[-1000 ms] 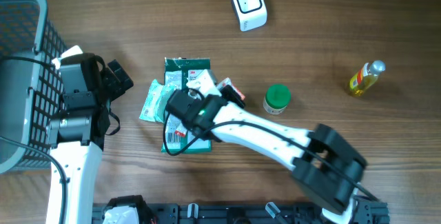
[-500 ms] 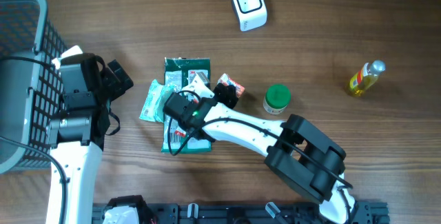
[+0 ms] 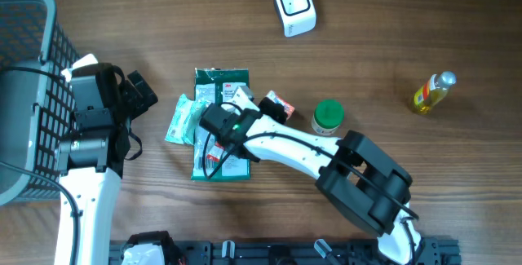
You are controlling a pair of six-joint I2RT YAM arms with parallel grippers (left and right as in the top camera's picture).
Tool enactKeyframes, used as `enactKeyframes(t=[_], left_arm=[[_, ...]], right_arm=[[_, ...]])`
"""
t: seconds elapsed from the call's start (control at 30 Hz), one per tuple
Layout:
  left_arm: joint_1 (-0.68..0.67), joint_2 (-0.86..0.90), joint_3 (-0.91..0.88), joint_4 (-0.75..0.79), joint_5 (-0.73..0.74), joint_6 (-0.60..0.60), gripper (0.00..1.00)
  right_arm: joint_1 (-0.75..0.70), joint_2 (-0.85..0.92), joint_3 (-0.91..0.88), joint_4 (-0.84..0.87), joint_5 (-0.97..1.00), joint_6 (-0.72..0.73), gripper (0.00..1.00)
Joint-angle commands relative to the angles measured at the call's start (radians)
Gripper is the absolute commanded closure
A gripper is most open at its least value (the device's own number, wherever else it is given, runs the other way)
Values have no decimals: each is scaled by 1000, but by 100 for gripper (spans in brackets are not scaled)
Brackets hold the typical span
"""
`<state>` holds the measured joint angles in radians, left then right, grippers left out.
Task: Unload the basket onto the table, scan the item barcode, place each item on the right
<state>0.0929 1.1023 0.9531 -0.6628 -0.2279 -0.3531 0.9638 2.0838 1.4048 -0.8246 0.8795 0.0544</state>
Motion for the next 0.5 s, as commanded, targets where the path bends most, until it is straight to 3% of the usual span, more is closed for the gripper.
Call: enactKeyframes(t=[0.0, 0.1, 0.2, 0.3, 0.4, 0.47], left_arm=[[4, -2, 8, 0, -13, 9, 0], [4, -2, 8, 0, -13, 9, 0], [4, -2, 8, 0, -13, 9, 0], [4, -2, 8, 0, -13, 9, 0], [4, -2, 8, 0, -13, 9, 0], [4, -2, 8, 0, -13, 9, 0]], right_arm=[[-13, 22, -23, -2, -34, 1, 94], [-13, 22, -23, -2, -62, 2, 90], [-13, 22, -23, -2, -79, 1, 71], [-13, 22, -23, -3, -119, 1, 69], [-20, 21, -23, 17, -119, 11, 57], [-67, 16, 4, 24, -155, 34, 59]])
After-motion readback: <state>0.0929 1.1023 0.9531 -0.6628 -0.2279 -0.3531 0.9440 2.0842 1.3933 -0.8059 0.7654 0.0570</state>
